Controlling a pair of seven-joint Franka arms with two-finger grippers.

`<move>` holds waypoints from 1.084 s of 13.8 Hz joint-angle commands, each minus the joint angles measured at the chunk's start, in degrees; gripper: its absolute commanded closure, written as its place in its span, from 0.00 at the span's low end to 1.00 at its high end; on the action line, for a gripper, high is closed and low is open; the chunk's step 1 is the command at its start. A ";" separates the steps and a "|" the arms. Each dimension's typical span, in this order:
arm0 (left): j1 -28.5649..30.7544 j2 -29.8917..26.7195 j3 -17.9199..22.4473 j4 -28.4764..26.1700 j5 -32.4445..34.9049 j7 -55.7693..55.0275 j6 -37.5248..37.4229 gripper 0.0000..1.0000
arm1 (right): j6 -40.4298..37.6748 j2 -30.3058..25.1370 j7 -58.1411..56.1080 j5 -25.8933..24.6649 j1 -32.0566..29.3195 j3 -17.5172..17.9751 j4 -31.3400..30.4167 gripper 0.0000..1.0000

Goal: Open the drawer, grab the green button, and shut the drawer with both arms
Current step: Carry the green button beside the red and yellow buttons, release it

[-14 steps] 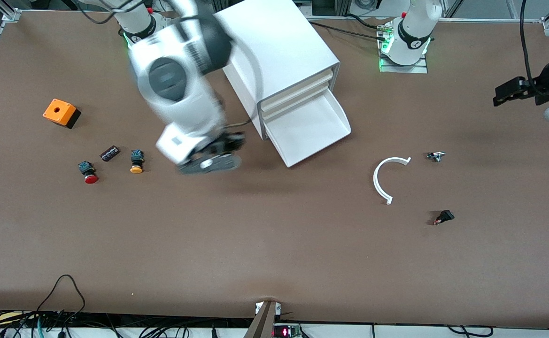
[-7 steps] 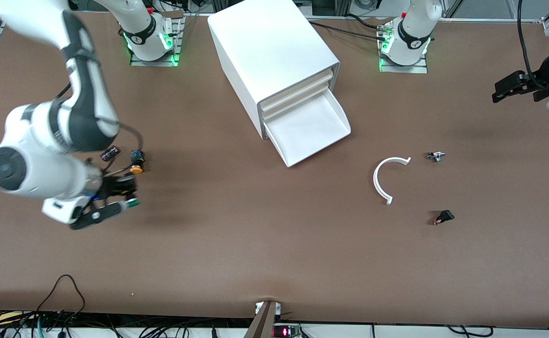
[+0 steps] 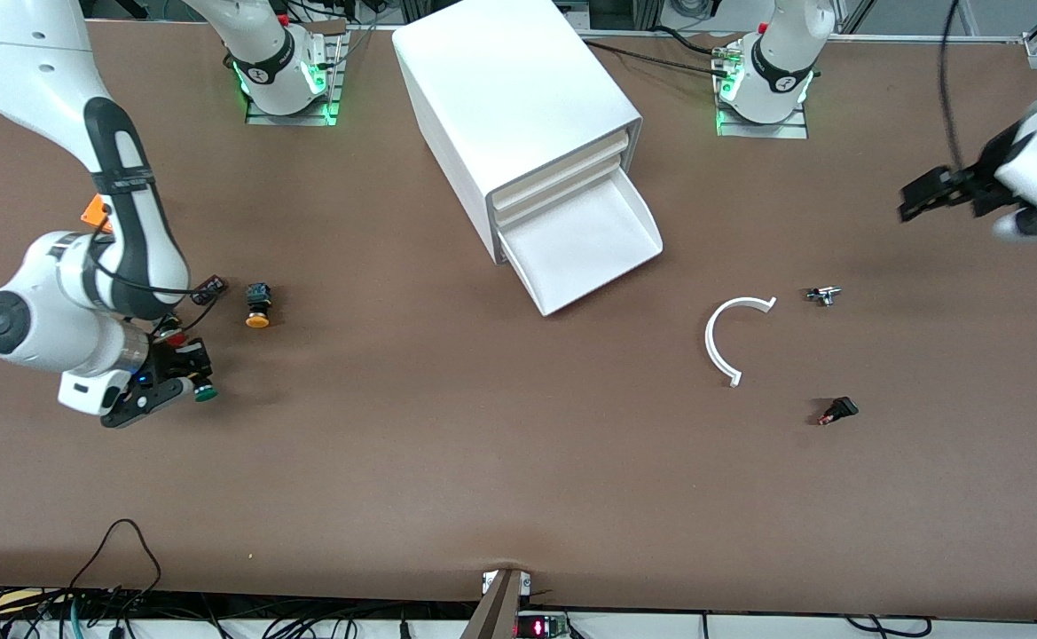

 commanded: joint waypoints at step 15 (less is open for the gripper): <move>-21.92 25.26 -2.46 -5.85 -3.18 -43.85 34.99 0.00 | -9.72 -13.59 5.11 1.74 1.27 2.44 -1.51 0.01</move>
